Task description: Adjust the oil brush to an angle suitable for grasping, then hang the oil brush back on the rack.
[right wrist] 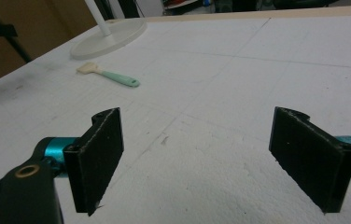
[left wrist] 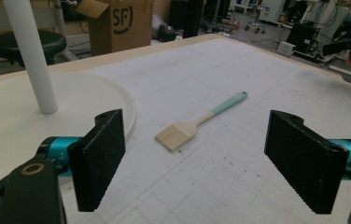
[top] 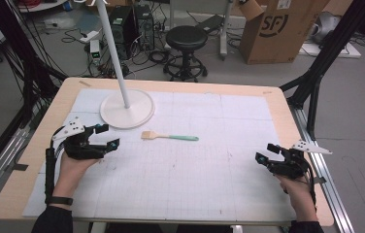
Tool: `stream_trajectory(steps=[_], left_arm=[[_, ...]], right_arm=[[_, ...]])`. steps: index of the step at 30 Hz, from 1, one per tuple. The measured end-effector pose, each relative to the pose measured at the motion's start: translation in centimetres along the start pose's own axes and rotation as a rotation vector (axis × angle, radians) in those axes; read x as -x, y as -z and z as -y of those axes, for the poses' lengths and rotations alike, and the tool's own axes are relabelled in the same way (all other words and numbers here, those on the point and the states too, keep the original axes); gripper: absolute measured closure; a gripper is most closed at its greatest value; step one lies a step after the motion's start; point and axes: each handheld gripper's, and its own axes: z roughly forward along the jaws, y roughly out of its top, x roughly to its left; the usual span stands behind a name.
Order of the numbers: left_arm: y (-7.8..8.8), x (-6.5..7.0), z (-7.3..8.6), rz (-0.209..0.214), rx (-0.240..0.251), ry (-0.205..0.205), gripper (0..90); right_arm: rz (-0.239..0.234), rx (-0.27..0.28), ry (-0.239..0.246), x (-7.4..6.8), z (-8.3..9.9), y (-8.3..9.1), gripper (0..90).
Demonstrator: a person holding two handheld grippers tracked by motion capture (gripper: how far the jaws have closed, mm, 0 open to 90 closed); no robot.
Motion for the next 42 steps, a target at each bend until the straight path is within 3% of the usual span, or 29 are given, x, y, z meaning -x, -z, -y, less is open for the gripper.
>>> stream_trajectory(steps=[7,10,15,24,34,38,42], left_arm=[[-0.8,-0.3,-0.4,0.006,0.005,0.008,21.2],[-1.7,-0.5,-0.6,0.02,-0.028,0.024,19.9],[-3.6,0.0,-1.4,0.043,-0.049,0.004,21.6],[-8.6,1.2,-2.4,0.088,-0.139,-0.061,22.7],[-13.2,2.1,-2.5,0.113,-0.212,-0.102,22.7],[-14.8,2.1,-2.3,0.116,-0.263,-0.114,23.3],[-16.2,2.3,-2.0,0.125,-0.305,-0.128,30.6]], right_arm=[[-0.002,0.005,0.002,0.0,-0.1,-0.1,17.2],[-0.003,0.006,0.003,-0.1,-0.1,-0.2,17.3],[-0.002,-0.006,0.014,-0.1,-0.1,-0.4,17.3],[-0.01,0.011,0.008,0.0,-0.2,-0.1,17.2],[-0.013,0.01,0.012,0.0,-0.1,-0.2,17.2],[-0.014,0.008,0.006,0.0,-0.1,-0.2,17.2],[-0.015,0.011,0.005,0.1,-0.1,-0.2,17.2]])
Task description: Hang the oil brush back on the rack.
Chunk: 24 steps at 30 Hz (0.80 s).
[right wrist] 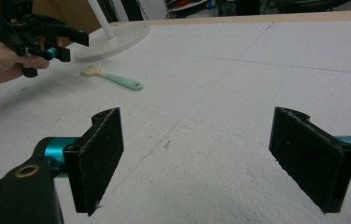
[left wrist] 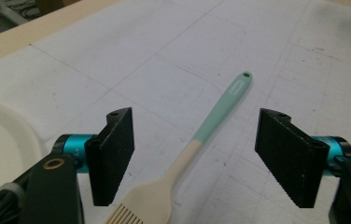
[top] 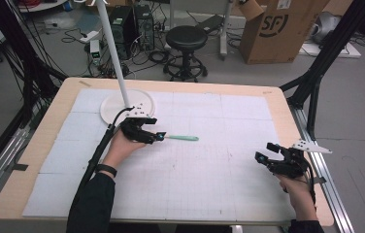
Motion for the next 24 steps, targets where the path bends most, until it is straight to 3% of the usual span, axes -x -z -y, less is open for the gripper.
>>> stream_trajectory(steps=[11,15,18,21,24], left_arm=[[-3.2,0.2,0.1,-0.025,-0.108,-0.046,48.5],[-3.8,0.2,0.4,-0.044,-0.146,-0.065,60.3],[-3.8,0.1,0.5,-0.02,-0.145,-0.056,63.6],[-3.8,0.4,0.6,-0.004,-0.156,-0.074,73.4],[-3.8,0.3,0.6,0.001,-0.152,-0.062,73.6]], right_arm=[[-0.001,-0.001,-0.017,0.1,0.1,0.1,17.2],[0.0,0.003,-0.012,0.2,0.0,0.2,17.2],[0.001,0.004,-0.009,0.3,0.1,0.2,17.2],[-0.001,0.007,-0.012,0.3,0.1,0.3,17.2],[0.0,0.007,-0.012,0.3,0.1,0.3,17.2]])
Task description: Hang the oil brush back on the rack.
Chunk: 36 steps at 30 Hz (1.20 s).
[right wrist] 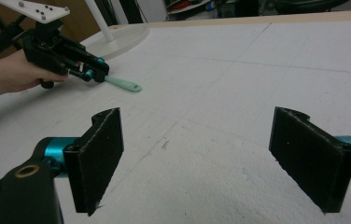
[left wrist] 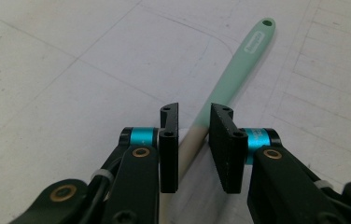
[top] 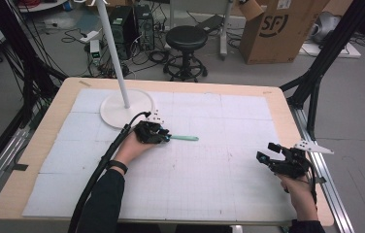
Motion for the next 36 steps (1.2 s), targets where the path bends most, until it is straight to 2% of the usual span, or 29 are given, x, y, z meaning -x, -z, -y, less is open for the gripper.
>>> stream_trajectory(steps=[5,11,13,19,22,25,27,29,32,36], left_arm=[[0.1,0.0,0.0,0.004,-0.001,0.002,75.7],[0.4,0.5,-0.2,0.046,-0.027,-0.015,79.9],[0.4,0.6,-0.2,0.042,-0.029,-0.017,80.3],[0.3,0.4,0.2,0.06,-0.013,-0.023,78.1],[0.3,0.2,0.5,0.071,0.005,-0.004,78.5],[0.4,0.4,0.4,0.062,-0.001,0.001,79.6],[0.6,0.9,0.3,0.073,-0.021,-0.021,81.1],[0.7,1.1,0.2,0.08,-0.03,-0.024,81.7],[0.7,0.9,0.4,0.088,-0.022,-0.013,81.4],[0.8,1.0,0.7,0.078,-0.005,-0.005,80.6]], right_arm=[[-0.001,0.006,-0.005,0.0,0.0,0.1,17.2],[0.002,0.004,-0.004,0.1,0.1,0.2,17.2],[0.002,0.005,-0.004,0.1,0.1,0.1,17.3],[-0.001,0.005,-0.001,0.0,0.0,0.1,17.2],[-0.001,0.004,-0.001,0.0,0.0,0.1,17.2],[-0.005,0.005,-0.004,0.0,0.0,0.1,17.2],[-0.004,0.008,-0.001,0.1,0.0,0.2,17.3],[-0.003,0.008,-0.005,0.1,0.0,0.2,17.2],[0.0,0.007,-0.01,0.2,0.1,0.2,17.2],[-0.003,0.009,-0.003,0.1,0.1,0.2,17.2]])
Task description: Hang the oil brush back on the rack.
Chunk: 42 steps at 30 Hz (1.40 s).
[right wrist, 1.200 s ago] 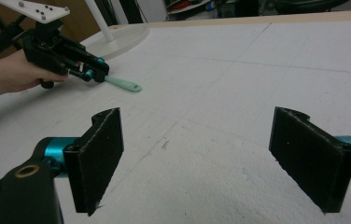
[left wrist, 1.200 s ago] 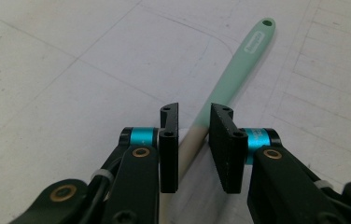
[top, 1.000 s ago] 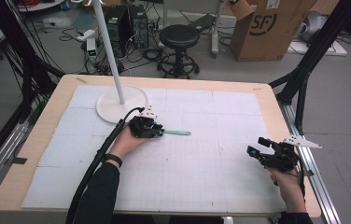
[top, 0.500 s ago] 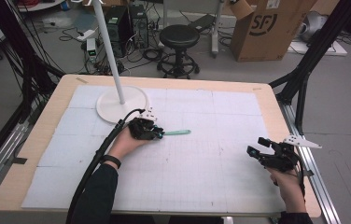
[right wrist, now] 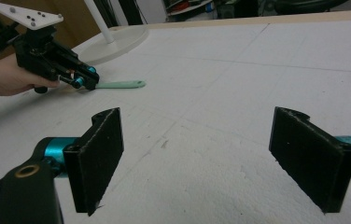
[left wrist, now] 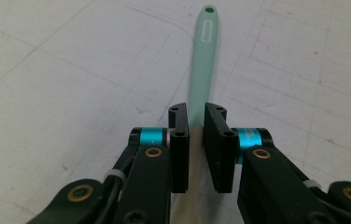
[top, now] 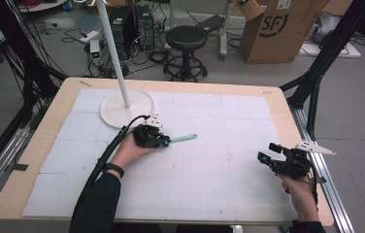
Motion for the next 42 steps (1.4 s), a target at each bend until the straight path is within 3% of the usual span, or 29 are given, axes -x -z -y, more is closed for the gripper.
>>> stream_trajectory(steps=[10,14,19,28,38,42], left_arm=[[0.5,-0.2,0.1,0.007,0.005,0.053,82.4],[1.5,-0.3,0.2,-0.004,0.044,0.07,82.4],[3.8,-0.1,-0.1,-0.021,0.136,0.098,82.3],[9.1,0.0,-0.7,-0.099,0.28,0.12,82.3],[15.5,-0.1,-0.6,-0.174,0.417,0.162,82.3],[17.6,-0.1,-0.6,-0.215,0.441,0.163,82.3]], right_arm=[[-0.001,-0.003,0.002,0.0,-0.1,-0.2,17.3],[0.001,-0.005,0.004,0.0,0.0,-0.2,17.2],[0.0,-0.006,0.004,0.0,0.0,-0.2,17.3],[0.0,-0.021,0.003,-0.1,0.0,-0.5,17.3],[0.003,-0.038,0.006,-0.1,0.1,-0.9,17.3],[0.004,-0.039,0.005,-0.2,0.1,-1.0,17.3]])
